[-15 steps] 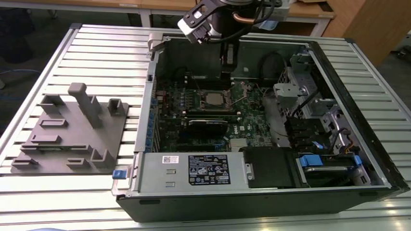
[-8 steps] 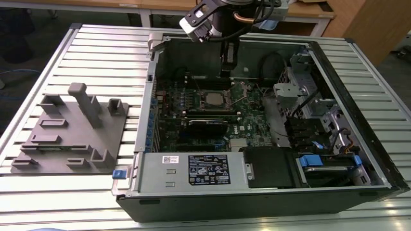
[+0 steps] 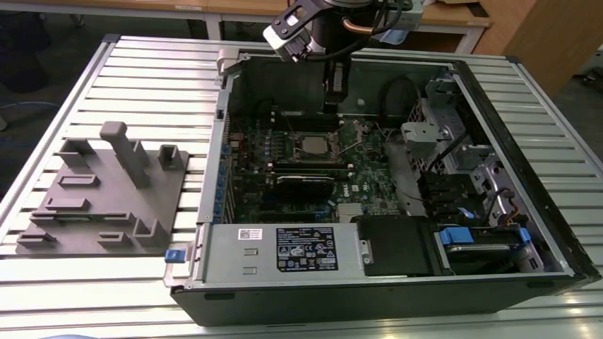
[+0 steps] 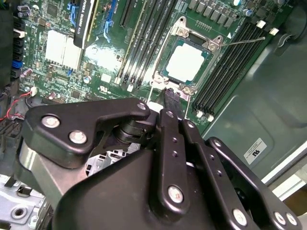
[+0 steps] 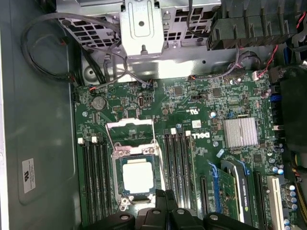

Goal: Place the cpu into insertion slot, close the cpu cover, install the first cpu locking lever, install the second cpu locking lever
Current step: 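Place the cpu into insertion slot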

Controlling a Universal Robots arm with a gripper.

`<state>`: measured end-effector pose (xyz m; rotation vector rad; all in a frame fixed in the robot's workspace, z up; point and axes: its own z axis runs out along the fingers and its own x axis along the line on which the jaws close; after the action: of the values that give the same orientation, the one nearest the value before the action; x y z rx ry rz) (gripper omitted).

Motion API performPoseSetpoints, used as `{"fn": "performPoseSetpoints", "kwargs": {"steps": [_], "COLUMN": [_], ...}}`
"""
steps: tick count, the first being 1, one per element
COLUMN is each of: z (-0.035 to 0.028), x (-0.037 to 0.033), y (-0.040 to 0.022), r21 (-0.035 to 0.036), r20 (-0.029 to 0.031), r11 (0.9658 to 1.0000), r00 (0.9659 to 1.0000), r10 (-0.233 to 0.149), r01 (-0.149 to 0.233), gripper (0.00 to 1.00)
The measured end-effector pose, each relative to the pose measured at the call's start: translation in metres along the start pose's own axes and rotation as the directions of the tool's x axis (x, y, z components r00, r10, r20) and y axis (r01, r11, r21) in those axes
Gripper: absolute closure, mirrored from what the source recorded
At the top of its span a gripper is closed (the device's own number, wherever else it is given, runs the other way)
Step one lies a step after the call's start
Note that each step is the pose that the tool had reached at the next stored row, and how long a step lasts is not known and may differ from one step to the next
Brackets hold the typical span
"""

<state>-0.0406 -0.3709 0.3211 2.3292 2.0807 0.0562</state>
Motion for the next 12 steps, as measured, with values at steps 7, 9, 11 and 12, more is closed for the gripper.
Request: {"fn": "performPoseSetpoints", "kwargs": {"steps": [7, 9, 11, 12], "z": [0.0001, 0.0001, 0.0001, 0.0001], "x": [0.0008, 0.0008, 0.0009, 0.0009], "y": [-0.0001, -0.0001, -0.0002, -0.0002], "r21": [0.0008, 0.0008, 0.0033, 0.0052], "r20": [0.0000, 0.0001, 0.0005, 0.0007], "r11": [1.0000, 1.0000, 1.0000, 1.0000], "r00": [1.0000, 1.0000, 1.0000, 1.0000], "r10": [0.000, 0.000, 0.000, 0.000], "r01": [0.000, 0.000, 0.000, 0.000], "gripper": [0.90, 0.90, 0.90, 0.90]}}
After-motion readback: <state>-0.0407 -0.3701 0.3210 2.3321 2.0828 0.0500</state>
